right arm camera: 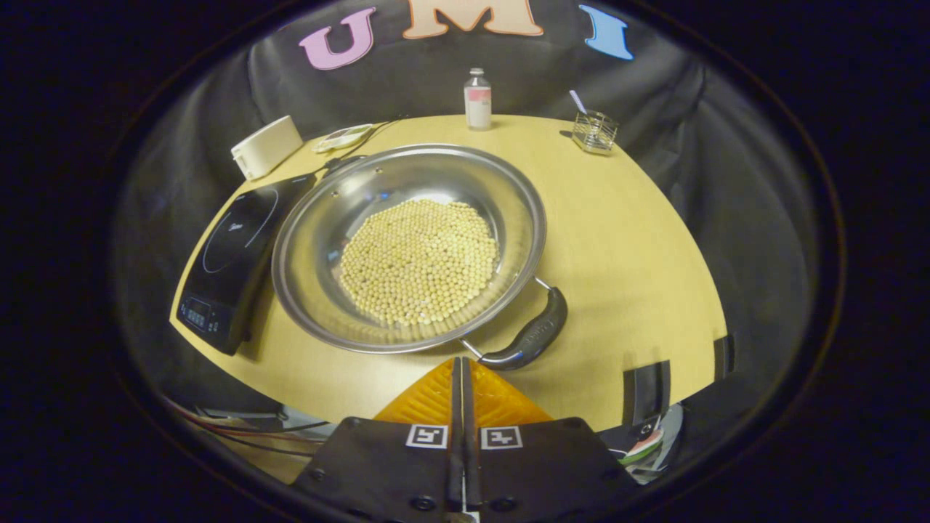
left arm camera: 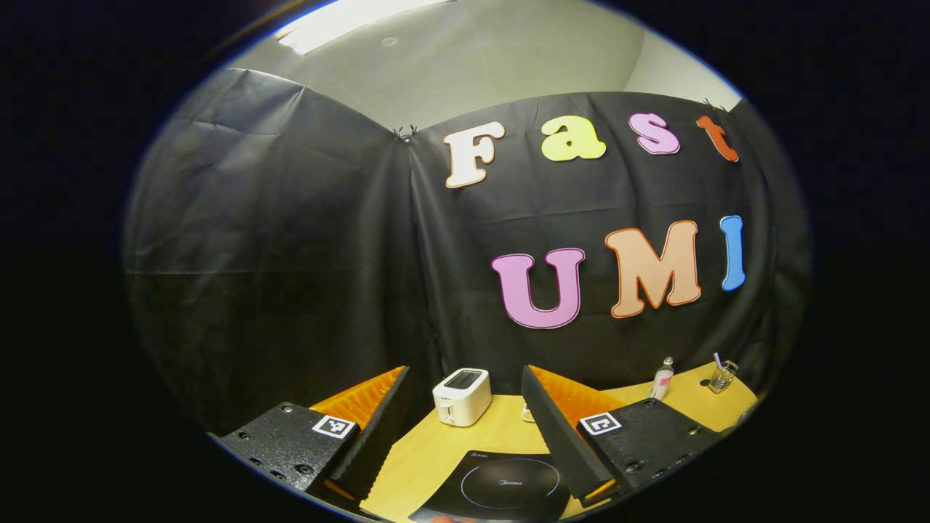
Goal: First push the handle of the pot to place it horizontally, then grasp the pot with both hands and set it on the induction cooktop.
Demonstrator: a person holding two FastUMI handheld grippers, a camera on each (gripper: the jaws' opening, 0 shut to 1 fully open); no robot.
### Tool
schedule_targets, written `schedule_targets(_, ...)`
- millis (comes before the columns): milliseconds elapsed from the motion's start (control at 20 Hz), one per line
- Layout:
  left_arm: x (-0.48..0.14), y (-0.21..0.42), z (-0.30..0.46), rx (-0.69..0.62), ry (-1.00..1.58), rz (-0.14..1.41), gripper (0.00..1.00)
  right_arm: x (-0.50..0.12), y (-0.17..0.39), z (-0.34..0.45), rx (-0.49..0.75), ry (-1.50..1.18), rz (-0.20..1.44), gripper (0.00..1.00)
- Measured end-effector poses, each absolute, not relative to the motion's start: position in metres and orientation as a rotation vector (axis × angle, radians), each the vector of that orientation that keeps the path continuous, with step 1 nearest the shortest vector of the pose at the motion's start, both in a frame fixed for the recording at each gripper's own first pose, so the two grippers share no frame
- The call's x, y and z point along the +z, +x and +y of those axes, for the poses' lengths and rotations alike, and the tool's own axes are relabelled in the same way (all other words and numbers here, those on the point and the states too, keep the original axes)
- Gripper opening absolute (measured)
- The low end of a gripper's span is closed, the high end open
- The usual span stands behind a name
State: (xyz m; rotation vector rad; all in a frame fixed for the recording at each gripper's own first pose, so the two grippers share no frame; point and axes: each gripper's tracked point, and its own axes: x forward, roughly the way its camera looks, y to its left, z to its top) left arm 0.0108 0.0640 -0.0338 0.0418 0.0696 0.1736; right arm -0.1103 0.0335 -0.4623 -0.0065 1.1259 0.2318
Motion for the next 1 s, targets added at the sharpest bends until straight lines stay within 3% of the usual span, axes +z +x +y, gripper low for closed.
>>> schedule_targets(750,-0.043,0.0,0.085,0.268,0.042,0.088,0.98,-0.467,-0.004,-0.014,0.145,-0.062,1.038,0.02)
schedule_targets(1000,-0.052,0.007,0.061,0.198,0.022,0.091,0.99,-0.467,0.0,-0.016,0.169,-0.084,1.025,0.02)
